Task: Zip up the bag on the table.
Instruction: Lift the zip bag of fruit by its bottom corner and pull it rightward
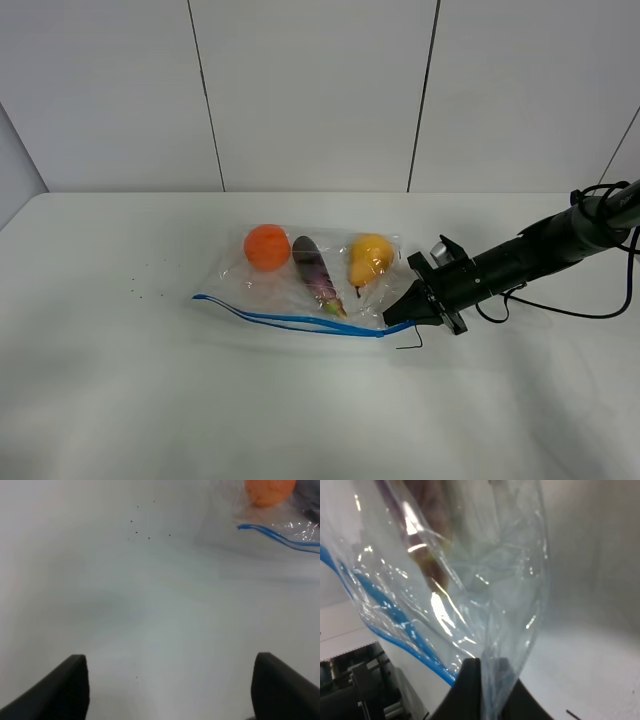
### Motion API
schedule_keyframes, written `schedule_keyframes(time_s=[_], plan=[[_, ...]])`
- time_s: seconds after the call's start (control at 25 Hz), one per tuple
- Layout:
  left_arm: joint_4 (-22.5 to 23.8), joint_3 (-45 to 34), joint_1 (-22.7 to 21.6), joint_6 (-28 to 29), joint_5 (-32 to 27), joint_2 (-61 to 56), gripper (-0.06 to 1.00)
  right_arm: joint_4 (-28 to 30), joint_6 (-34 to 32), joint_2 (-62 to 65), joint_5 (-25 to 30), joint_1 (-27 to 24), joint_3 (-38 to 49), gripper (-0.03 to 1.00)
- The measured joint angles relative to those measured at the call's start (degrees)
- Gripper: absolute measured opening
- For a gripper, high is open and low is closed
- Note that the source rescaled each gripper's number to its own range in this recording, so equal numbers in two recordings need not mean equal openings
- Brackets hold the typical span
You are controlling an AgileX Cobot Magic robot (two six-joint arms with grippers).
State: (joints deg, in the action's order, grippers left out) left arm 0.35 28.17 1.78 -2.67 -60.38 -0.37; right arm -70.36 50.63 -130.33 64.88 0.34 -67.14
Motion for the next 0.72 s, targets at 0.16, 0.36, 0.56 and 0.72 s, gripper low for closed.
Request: schedule_keyframes(time_s=[0.16, 0.36, 0.56, 0.72], plan=[[0.0, 0.0, 0.0, 0.0, 0.0, 0.0, 0.85, -2.4, 0.0, 0.0, 2.7, 0.0, 0.0, 0.00], [0.0, 0.0, 0.0, 0.0, 0.0, 0.0, 0.85, -4.2, 0.0, 0.4, 3.6, 0.0, 0.0, 0.00], [0.0, 0.0, 0.0, 0.0, 0.0, 0.0, 0.85, -5.1, -0.9, 4.0, 3.6, 0.0, 0.1, 0.00], [0.0, 0.0, 0.0, 0.0, 0.0, 0.0, 0.85, -5.7, -3.5, 7.8, 3.7, 0.0, 0.1, 0.00]])
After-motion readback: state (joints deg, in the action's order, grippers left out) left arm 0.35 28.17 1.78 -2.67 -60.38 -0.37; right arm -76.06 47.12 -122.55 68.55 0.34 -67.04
